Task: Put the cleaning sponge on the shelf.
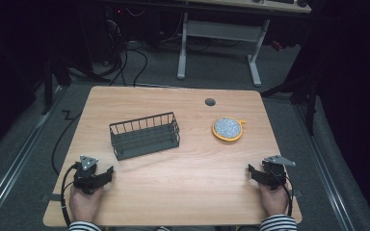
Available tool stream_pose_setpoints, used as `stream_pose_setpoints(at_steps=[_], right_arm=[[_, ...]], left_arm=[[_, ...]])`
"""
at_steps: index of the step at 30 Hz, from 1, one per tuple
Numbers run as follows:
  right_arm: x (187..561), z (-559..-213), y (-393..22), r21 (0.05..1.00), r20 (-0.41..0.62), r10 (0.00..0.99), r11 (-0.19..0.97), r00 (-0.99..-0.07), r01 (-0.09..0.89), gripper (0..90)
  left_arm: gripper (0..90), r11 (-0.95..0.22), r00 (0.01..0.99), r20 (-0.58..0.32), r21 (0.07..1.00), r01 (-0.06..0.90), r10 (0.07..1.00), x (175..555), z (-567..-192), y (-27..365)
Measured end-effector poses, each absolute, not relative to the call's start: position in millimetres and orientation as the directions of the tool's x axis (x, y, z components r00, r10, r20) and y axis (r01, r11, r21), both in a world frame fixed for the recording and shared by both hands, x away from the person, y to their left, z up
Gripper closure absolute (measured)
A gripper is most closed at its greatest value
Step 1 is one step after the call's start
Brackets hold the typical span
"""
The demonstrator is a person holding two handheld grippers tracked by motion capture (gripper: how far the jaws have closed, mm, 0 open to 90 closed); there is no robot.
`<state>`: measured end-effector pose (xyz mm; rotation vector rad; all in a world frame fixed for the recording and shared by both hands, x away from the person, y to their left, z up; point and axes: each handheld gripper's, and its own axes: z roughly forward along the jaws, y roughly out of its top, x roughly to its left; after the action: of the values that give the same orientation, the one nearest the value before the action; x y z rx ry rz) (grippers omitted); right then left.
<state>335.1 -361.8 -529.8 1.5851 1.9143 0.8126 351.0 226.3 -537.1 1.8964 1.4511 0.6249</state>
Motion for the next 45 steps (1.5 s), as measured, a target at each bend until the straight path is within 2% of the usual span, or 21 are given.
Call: stream_pose_setpoints(at_steps=[16,28,31,33,45], right_arm=[[335.0,-529.8,-361.8,0.729,-0.018,0.984,0.136,-0.180,0.671,36.3],[334.9,-529.8,-361.5,0.728,-0.017,0.983,0.137,-0.182,0.672,35.9],[334.9,-529.8,-361.4,0.728,-0.017,0.983,0.137,-0.183,0.672,35.6],[335.1,-529.7,-361.5,0.727,-0.019,0.982,0.141,-0.185,0.672,35.4],[335.1,-529.7,-361.6,0.727,-0.019,0.982,0.141,-0.186,0.672,35.4]], left_arm=[[31.0,-0.167,0.266,-0.015,0.743,0.647,0.964,350.9,-537.1,225.6],[25.3,-0.182,0.298,-0.026,0.739,0.648,0.954,352.9,-537.2,226.7],[26.1,-0.178,0.297,-0.029,0.741,0.648,0.955,352.0,-536.8,227.9],[34.5,-0.154,0.285,-0.053,0.741,0.653,0.957,350.4,-535.3,230.5],[32.8,-0.134,0.284,-0.076,0.748,0.650,0.956,345.4,-531.5,230.6]])
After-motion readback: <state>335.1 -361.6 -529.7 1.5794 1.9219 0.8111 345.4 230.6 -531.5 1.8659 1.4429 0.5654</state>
